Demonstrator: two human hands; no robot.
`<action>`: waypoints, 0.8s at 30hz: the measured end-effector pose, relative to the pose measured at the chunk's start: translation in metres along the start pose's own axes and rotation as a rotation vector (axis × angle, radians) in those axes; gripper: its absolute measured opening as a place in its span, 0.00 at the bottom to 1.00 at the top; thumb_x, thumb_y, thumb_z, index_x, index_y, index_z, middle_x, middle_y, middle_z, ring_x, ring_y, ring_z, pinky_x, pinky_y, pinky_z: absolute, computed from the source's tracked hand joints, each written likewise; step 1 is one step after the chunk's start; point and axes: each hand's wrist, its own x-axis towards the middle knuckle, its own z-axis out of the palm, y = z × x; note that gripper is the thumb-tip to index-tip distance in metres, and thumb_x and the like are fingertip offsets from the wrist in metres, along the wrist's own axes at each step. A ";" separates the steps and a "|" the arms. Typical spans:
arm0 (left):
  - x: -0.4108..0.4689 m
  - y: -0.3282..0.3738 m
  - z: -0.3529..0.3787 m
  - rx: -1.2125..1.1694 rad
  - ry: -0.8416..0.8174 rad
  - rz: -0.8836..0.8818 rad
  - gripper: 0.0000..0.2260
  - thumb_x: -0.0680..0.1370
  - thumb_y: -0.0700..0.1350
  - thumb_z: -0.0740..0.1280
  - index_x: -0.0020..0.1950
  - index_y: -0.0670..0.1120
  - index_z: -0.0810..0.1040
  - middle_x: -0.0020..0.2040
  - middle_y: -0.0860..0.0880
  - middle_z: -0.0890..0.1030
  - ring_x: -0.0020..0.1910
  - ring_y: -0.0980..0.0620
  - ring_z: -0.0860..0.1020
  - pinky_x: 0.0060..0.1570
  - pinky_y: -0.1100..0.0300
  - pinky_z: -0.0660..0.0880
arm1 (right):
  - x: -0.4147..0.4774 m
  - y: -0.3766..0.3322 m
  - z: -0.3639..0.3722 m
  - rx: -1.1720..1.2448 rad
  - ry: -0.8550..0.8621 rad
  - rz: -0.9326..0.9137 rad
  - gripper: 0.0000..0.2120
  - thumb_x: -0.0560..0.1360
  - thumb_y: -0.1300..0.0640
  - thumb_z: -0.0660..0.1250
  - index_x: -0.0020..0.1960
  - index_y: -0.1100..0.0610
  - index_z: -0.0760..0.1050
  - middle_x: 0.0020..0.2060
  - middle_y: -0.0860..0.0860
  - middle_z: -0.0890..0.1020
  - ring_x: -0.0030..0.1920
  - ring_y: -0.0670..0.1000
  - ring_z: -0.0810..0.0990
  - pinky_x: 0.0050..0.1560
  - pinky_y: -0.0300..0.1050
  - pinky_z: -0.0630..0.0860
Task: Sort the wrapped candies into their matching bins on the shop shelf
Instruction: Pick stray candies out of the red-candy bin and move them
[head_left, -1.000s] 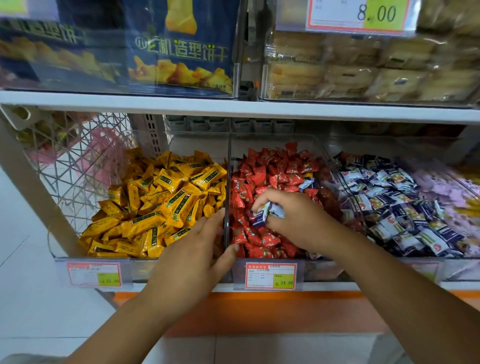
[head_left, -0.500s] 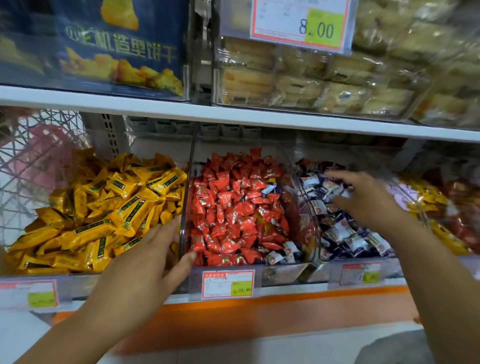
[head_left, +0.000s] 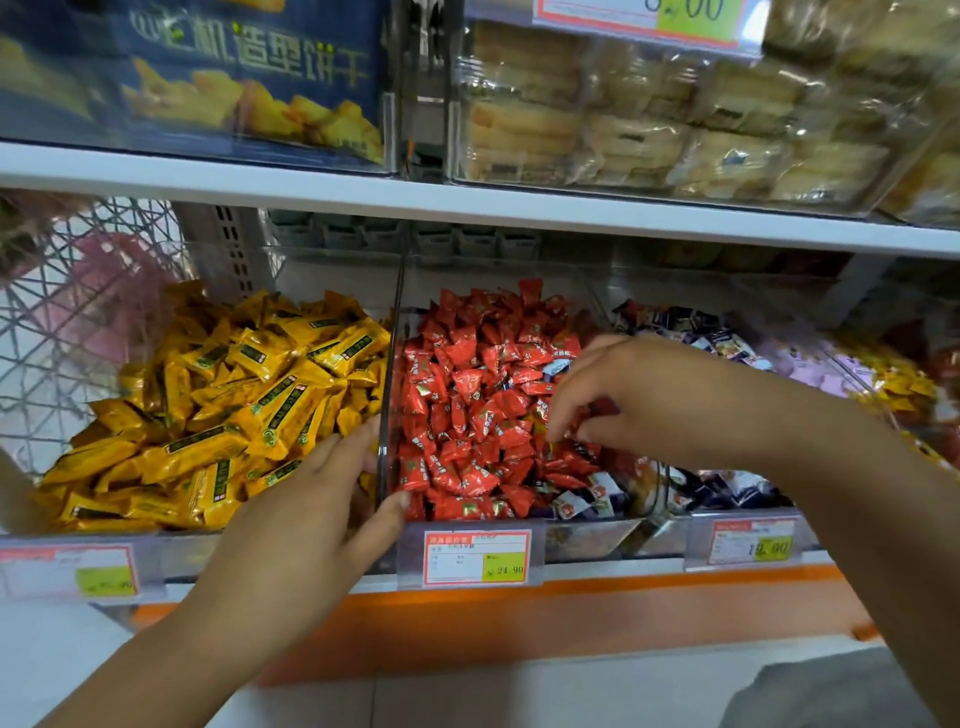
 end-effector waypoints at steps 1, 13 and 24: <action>0.000 -0.001 0.000 0.006 -0.003 0.004 0.33 0.69 0.69 0.47 0.75 0.65 0.54 0.50 0.62 0.70 0.42 0.59 0.75 0.33 0.64 0.69 | 0.006 -0.001 -0.001 0.012 -0.109 -0.015 0.10 0.76 0.55 0.68 0.51 0.39 0.81 0.52 0.37 0.79 0.53 0.40 0.75 0.56 0.39 0.72; 0.000 -0.003 0.001 0.025 -0.013 -0.007 0.36 0.68 0.69 0.46 0.75 0.60 0.58 0.52 0.62 0.69 0.46 0.60 0.75 0.35 0.61 0.73 | 0.048 -0.011 0.035 -0.106 -0.753 0.065 0.29 0.79 0.38 0.55 0.77 0.41 0.51 0.73 0.50 0.67 0.68 0.54 0.71 0.67 0.46 0.68; 0.000 -0.001 0.001 0.016 -0.007 -0.013 0.28 0.75 0.63 0.54 0.75 0.59 0.55 0.54 0.64 0.66 0.44 0.67 0.73 0.32 0.68 0.67 | 0.037 -0.011 0.060 0.171 -0.498 0.154 0.28 0.77 0.38 0.60 0.75 0.44 0.59 0.73 0.45 0.66 0.69 0.50 0.68 0.64 0.41 0.65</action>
